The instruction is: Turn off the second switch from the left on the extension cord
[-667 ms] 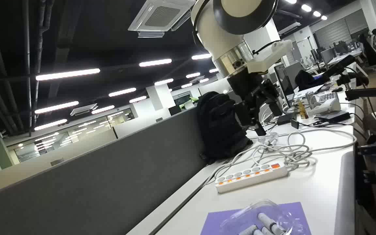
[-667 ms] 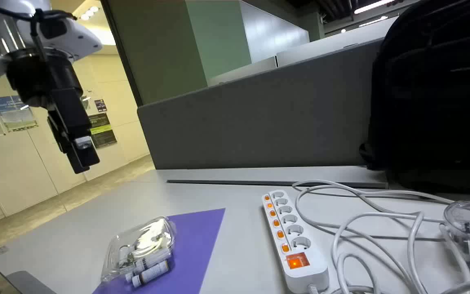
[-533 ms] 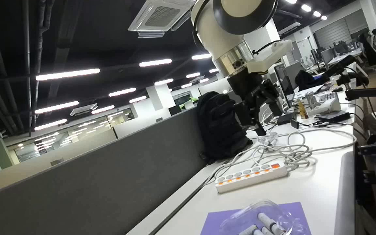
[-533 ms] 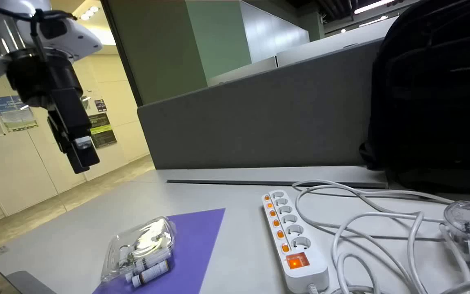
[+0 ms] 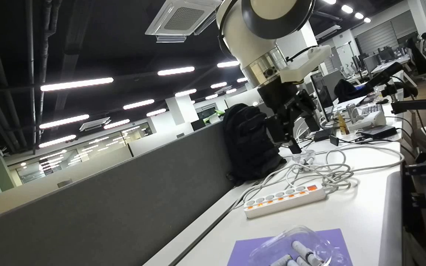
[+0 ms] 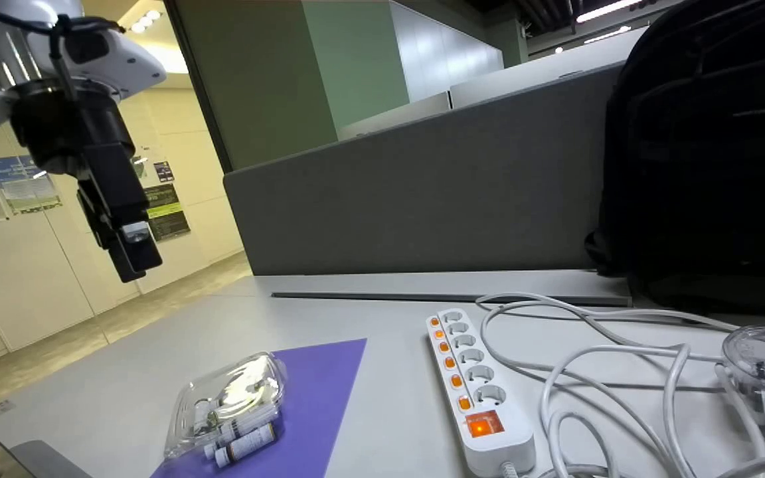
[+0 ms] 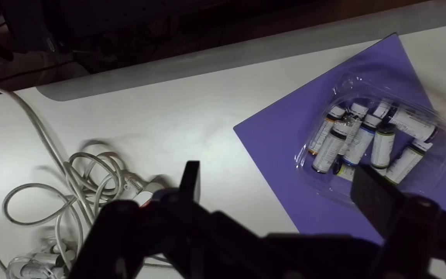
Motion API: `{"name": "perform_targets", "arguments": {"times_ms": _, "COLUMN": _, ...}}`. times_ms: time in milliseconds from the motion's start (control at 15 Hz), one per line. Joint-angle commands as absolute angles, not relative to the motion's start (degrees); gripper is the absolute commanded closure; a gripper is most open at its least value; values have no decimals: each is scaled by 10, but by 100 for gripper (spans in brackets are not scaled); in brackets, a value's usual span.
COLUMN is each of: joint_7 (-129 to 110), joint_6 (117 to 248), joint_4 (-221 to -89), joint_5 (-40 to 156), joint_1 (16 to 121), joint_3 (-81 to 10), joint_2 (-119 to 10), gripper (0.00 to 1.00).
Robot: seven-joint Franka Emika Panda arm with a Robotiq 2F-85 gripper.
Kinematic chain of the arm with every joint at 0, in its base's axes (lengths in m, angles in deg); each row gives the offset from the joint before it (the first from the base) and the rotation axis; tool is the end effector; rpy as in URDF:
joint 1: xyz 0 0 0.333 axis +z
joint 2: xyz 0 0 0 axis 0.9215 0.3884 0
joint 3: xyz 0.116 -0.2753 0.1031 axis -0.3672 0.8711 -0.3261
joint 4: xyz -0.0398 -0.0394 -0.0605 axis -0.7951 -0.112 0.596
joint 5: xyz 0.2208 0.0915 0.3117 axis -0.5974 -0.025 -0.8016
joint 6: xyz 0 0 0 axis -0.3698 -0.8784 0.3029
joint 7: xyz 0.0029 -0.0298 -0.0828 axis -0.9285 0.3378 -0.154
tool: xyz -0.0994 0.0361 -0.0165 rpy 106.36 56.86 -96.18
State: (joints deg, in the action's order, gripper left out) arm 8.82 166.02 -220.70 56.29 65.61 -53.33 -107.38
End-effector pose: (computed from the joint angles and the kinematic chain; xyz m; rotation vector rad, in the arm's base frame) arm 0.3249 0.0643 0.3876 2.9426 -0.3280 -0.0404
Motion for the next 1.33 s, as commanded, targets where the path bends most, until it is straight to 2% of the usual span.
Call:
{"name": "perform_targets", "arguments": {"times_ms": 0, "joint_7": 93, "joint_6": 1659, "joint_4": -2206, "joint_5": 569, "joint_1": 665, "joint_3": -524, "joint_2": -1073, "gripper": 0}}
{"name": "perform_targets", "arguments": {"times_ms": 467, "joint_7": 119, "joint_6": 1678, "joint_4": -2200, "joint_5": 577, "joint_1": 652, "joint_3": -531, "joint_2": -1055, "gripper": 0}}
{"name": "perform_targets", "arguments": {"times_ms": 800, "joint_7": 166, "joint_6": 1743, "joint_4": -2168, "joint_5": 598, "joint_1": 622, "joint_3": -538, "joint_2": -960, "gripper": 0}}
{"name": "perform_targets", "arguments": {"times_ms": 867, "joint_7": 179, "joint_6": 1758, "joint_4": -2156, "joint_5": 606, "joint_1": 615, "joint_3": -540, "joint_2": -932, "gripper": 25}}
{"name": "perform_targets", "arguments": {"times_ms": 933, "joint_7": 193, "joint_6": 1771, "joint_4": -2145, "joint_5": 614, "joint_1": 609, "joint_3": -541, "joint_2": -907, "gripper": 27}}
{"name": "perform_targets", "arguments": {"times_ms": 1000, "joint_7": 207, "joint_6": 1785, "joint_4": -2131, "joint_5": 626, "joint_1": 604, "joint_3": -542, "joint_2": -878, "gripper": 33}}
{"name": "perform_targets", "arguments": {"times_ms": 1267, "joint_7": 264, "joint_6": 1825, "joint_4": -2068, "joint_5": 675, "joint_1": 609, "joint_3": -532, "joint_2": -779, "gripper": 63}}
